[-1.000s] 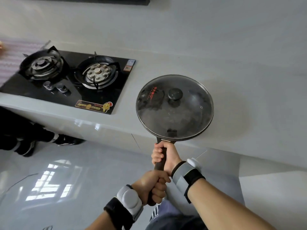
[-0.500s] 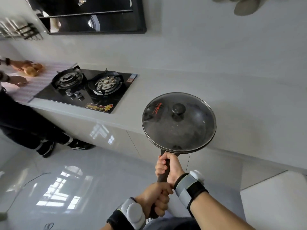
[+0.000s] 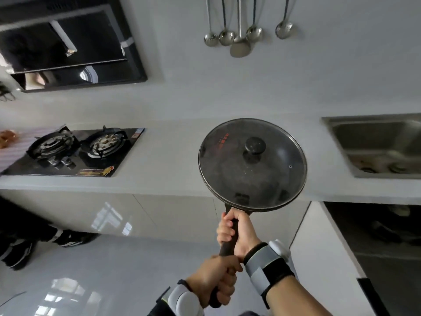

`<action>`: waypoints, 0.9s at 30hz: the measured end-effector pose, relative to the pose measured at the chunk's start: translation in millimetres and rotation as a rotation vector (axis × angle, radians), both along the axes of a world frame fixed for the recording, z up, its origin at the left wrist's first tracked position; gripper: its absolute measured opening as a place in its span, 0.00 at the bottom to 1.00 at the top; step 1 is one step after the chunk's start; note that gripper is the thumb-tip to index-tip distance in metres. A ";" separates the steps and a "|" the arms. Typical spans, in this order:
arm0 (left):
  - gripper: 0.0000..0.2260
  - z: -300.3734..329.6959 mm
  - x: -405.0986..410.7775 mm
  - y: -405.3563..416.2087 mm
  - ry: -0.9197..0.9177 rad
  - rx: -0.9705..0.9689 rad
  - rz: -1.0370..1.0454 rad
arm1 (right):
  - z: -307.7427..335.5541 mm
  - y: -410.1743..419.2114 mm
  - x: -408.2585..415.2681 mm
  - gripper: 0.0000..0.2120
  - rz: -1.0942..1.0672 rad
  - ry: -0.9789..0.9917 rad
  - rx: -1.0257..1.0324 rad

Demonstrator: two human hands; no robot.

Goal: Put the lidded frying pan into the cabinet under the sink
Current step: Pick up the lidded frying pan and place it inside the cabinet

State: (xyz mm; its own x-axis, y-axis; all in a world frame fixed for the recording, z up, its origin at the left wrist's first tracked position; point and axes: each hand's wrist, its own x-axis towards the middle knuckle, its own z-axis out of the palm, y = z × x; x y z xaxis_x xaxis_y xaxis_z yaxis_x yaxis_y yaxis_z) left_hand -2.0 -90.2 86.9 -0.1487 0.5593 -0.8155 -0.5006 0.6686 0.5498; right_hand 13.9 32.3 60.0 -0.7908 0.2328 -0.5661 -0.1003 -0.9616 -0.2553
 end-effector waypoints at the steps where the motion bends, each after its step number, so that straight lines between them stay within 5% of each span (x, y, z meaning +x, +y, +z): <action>1: 0.16 2.2 4.9 0.6 0.002 0.016 -0.029 | 5.3 -0.5 8.7 0.06 -0.025 0.018 0.005; 13: 0.19 31.6 131.6 -29.8 -0.052 0.083 -0.519 | 44.3 -50.3 188.7 0.05 -0.481 -0.020 0.012; 27: 0.18 20.8 308.6 17.9 -0.101 -0.045 -0.687 | 24.7 -18.8 380.4 0.05 -0.655 0.020 -0.016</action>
State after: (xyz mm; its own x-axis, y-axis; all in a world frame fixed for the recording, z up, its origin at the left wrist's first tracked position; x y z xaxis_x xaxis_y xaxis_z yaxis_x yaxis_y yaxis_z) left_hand 306.6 -72.2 107.7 0.3048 0.4647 -0.8314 -0.0027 0.8733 0.4871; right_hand 394.3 13.4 84.7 -0.4989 0.6615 -0.5599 -0.6710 -0.7037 -0.2334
